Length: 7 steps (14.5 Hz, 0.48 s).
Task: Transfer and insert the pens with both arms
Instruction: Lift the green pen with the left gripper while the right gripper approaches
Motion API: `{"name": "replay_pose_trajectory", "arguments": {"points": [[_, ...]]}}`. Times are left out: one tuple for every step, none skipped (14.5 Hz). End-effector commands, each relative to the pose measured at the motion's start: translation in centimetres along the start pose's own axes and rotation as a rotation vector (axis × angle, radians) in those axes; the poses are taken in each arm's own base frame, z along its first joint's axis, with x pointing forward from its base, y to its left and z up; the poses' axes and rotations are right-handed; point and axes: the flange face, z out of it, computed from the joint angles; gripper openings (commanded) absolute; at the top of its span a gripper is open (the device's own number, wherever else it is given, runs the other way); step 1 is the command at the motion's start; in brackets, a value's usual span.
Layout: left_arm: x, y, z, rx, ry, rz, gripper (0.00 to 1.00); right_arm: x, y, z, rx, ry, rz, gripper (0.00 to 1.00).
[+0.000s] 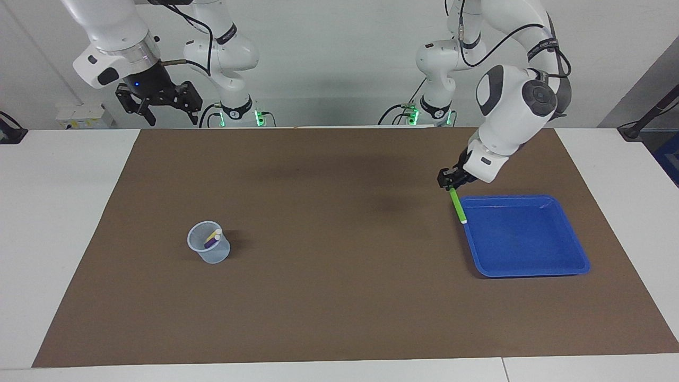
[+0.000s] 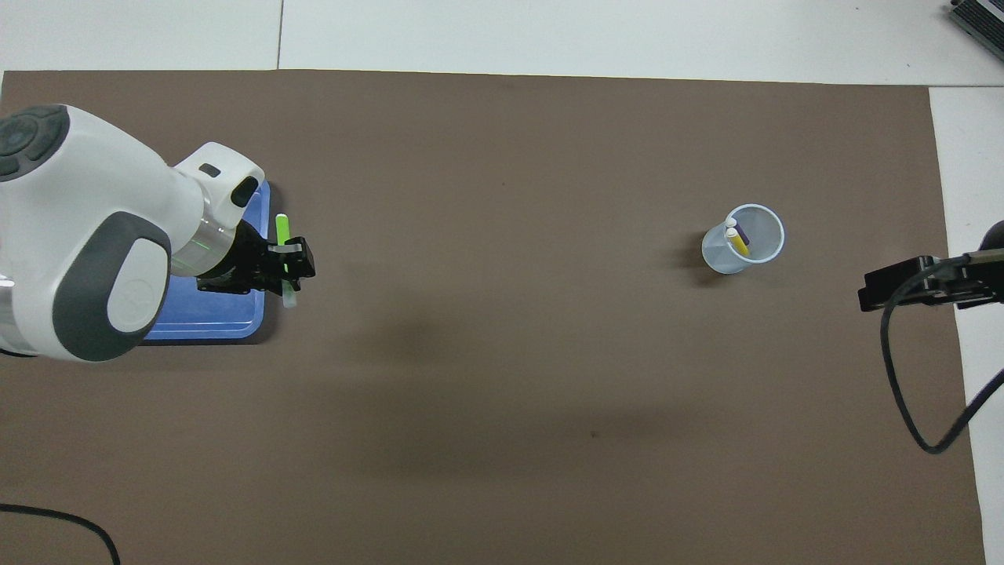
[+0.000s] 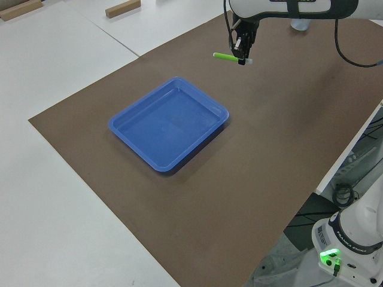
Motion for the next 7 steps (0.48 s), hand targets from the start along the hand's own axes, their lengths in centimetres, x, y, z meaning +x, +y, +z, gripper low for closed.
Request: {"name": "replay_pose_trajectory", "arguments": {"points": [[-2.7, 3.3, -0.5, -0.066, -0.034, -0.059, 0.0, 0.0, -0.3, 0.1, 0.009, 0.038, 0.005, 1.0], [-3.7, 4.9, -0.6, -0.093, -0.044, -0.062, 0.0, 0.4, -0.4, 0.1, 0.017, 0.063, -0.006, 1.0], [-4.7, 6.3, -0.7, -0.111, -0.051, -0.081, 0.0, 0.8, -0.7, 0.3, 0.031, 0.061, -0.029, 1.0], [-5.3, 7.2, -0.8, -0.129, -0.053, -0.097, 0.0, 1.1, -1.0, 0.6, 0.062, 0.061, -0.037, 1.0], [-5.8, 7.9, -0.9, -0.154, -0.061, -0.105, 0.0, 1.8, -1.3, 1.2, 0.094, 0.057, -0.045, 1.0], [-6.2, 8.5, -1.1, -0.184, -0.072, -0.117, 0.0, 2.4, -1.5, 1.4, 0.105, 0.068, -0.047, 1.0], [-6.8, 9.4, -1.1, -0.213, -0.083, -0.122, 0.0, 3.2, -1.5, 2.0, 0.111, 0.071, -0.045, 1.0]]}}
